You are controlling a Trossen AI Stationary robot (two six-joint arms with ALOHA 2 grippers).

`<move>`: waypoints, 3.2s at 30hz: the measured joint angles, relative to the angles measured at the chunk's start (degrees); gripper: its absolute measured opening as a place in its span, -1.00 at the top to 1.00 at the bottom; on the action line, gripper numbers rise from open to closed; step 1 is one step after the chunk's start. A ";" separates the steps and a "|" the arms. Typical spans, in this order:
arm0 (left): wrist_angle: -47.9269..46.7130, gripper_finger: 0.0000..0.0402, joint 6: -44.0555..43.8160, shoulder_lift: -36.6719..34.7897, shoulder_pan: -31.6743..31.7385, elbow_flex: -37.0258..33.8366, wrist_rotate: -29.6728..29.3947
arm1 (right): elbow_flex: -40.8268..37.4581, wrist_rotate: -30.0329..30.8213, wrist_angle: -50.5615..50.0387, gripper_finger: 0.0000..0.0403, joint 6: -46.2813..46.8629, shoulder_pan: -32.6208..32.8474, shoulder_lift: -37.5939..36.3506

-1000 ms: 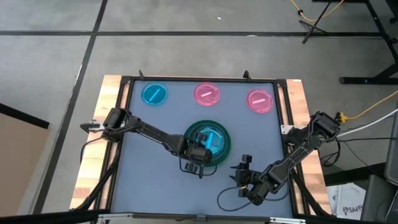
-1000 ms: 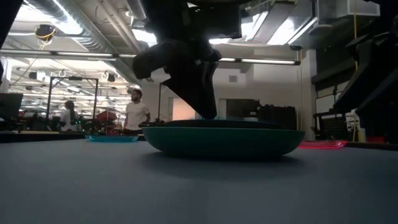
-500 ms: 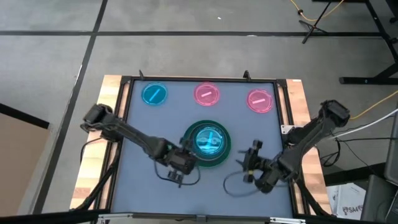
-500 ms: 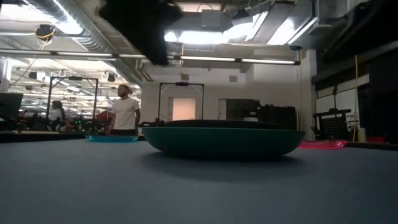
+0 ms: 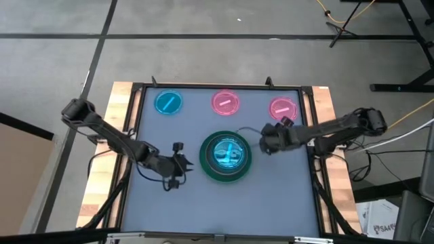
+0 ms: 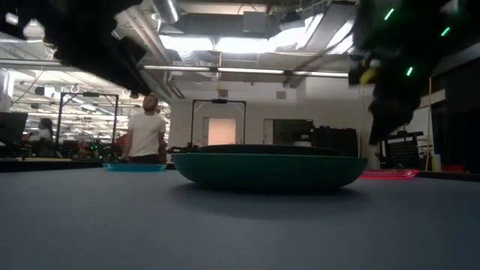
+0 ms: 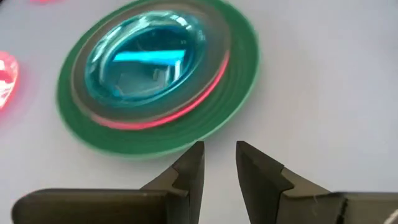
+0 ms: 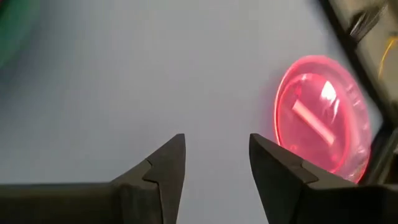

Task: Stack plastic plates
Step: Stack the right pink plate on top of the blue plate

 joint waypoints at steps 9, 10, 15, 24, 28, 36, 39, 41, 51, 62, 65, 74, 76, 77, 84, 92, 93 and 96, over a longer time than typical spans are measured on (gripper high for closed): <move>9.46 0.57 -1.38 -3.55 -0.21 -9.02 -1.72 | -4.94 -4.90 9.51 0.16 -9.59 -13.74 0.02; 10.07 0.57 -1.09 -4.08 -0.23 -9.66 -1.73 | -5.12 -5.48 10.37 0.16 -10.19 -14.49 0.02; 17.90 0.57 1.61 -8.01 -0.25 -15.41 -2.80 | -5.34 -5.80 11.09 0.16 -12.64 -17.96 0.04; 25.06 0.57 0.48 -12.19 0.10 -20.15 -3.58 | -5.34 -8.00 11.26 0.16 -14.48 -22.17 0.07; 25.04 0.57 0.24 -12.17 0.10 -20.15 -3.58 | -5.34 -7.63 11.93 0.16 -15.14 -22.18 0.80; 25.04 0.57 -1.03 -12.17 0.10 -20.15 -3.77 | -5.32 -4.12 15.60 0.16 -17.10 -25.34 5.05; 25.40 0.57 -1.37 -12.17 0.10 -20.15 -3.82 | -5.32 -4.34 16.66 0.16 -18.77 -27.96 6.87; 25.72 0.57 -1.59 -12.17 0.10 -20.15 -3.82 | -5.32 -4.53 17.72 0.16 -20.03 -29.41 8.08; 25.81 0.57 -4.26 -12.15 0.10 -20.15 -3.69 | -5.19 -4.85 22.06 0.60 -24.93 -35.32 12.30; 25.89 0.57 -5.09 -12.15 0.06 -20.15 -2.97 | -5.30 -5.16 23.68 0.98 -29.58 -32.78 12.55; 25.87 0.57 -5.35 -12.15 0.08 -20.15 -2.97 | -5.30 -5.71 23.72 0.99 -29.50 -29.38 10.89; 25.86 0.57 -5.35 -12.13 0.10 -20.15 -2.97 | -0.66 -5.61 19.43 1.00 -26.56 -16.71 6.63; 25.87 0.57 -5.34 -12.14 0.10 -20.15 -2.97 | 1.33 -5.57 18.23 1.00 -26.36 -13.76 6.32; 25.86 0.57 -5.35 -12.13 0.10 -20.15 -2.97 | 2.40 -5.41 17.74 1.00 -26.27 -12.25 6.29; 25.85 0.57 -5.33 -12.13 0.15 -20.15 -3.36 | 9.47 -5.60 17.43 1.00 -26.83 -1.44 6.25; 25.85 0.57 -5.33 -12.13 0.15 -20.15 -3.25 | 12.62 -10.11 21.22 1.00 -30.77 7.59 6.23; 25.83 0.57 -5.33 -12.13 0.15 -20.15 -3.00 | 12.62 -10.67 22.49 1.00 -31.70 8.60 6.23; 25.83 0.57 -5.33 -12.13 0.15 -20.15 -2.84 | 12.62 -13.17 25.75 1.00 -34.03 10.83 6.23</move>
